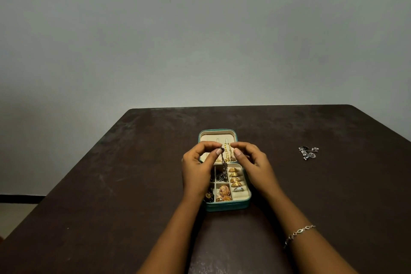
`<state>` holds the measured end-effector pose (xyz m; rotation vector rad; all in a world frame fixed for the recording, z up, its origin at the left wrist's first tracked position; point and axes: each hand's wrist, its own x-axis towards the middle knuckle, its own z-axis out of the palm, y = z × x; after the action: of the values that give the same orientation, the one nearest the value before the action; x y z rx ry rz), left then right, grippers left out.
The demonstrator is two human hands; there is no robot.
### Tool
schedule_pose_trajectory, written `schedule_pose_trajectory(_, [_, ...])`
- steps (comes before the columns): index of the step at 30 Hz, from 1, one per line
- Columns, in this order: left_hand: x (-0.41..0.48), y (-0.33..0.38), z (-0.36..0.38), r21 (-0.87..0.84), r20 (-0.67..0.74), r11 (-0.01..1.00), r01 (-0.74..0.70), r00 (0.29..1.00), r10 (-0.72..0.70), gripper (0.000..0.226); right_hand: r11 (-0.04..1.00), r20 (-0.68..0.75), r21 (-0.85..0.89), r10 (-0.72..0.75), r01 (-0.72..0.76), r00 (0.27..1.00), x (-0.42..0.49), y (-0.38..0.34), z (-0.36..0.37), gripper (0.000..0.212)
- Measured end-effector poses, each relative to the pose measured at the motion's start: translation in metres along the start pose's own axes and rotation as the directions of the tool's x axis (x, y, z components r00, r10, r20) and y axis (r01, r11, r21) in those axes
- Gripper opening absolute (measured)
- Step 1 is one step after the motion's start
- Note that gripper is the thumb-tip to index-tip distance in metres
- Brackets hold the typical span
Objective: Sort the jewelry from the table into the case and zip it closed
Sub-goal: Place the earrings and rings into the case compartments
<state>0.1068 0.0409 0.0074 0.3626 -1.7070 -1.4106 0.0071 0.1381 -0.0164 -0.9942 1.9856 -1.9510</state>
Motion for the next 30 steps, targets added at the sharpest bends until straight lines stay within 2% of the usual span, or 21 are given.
schedule_pose_trajectory(5, [0.000, 0.002, -0.002, 0.071, 0.050, 0.997, -0.011, 0.999, 0.007, 0.020, 0.998, -0.011, 0.068, 0.019, -0.018, 1.000, -0.001, -0.001, 0.000, 0.017])
schedule_pose_trajectory(16, [0.001, -0.009, -0.005, 0.256, 0.051, 0.966, -0.024, 0.999, 0.011, 0.027, 0.997, -0.010, 0.060, 0.040, -0.039, 0.999, -0.002, -0.002, -0.001, 0.020])
schedule_pose_trajectory(22, [0.002, -0.009, -0.008, 0.405, 0.102, 0.914, -0.038, 0.995, -0.004, 0.011, 0.998, -0.006, 0.042, 0.040, -0.040, 0.999, -0.001, -0.002, -0.001, 0.021])
schedule_pose_trajectory(30, [0.003, -0.010, -0.011, 0.509, 0.118, 0.859, -0.055, 0.993, -0.007, 0.007, 0.999, -0.001, 0.023, 0.036, -0.036, 0.999, -0.001, -0.001, -0.002, 0.020])
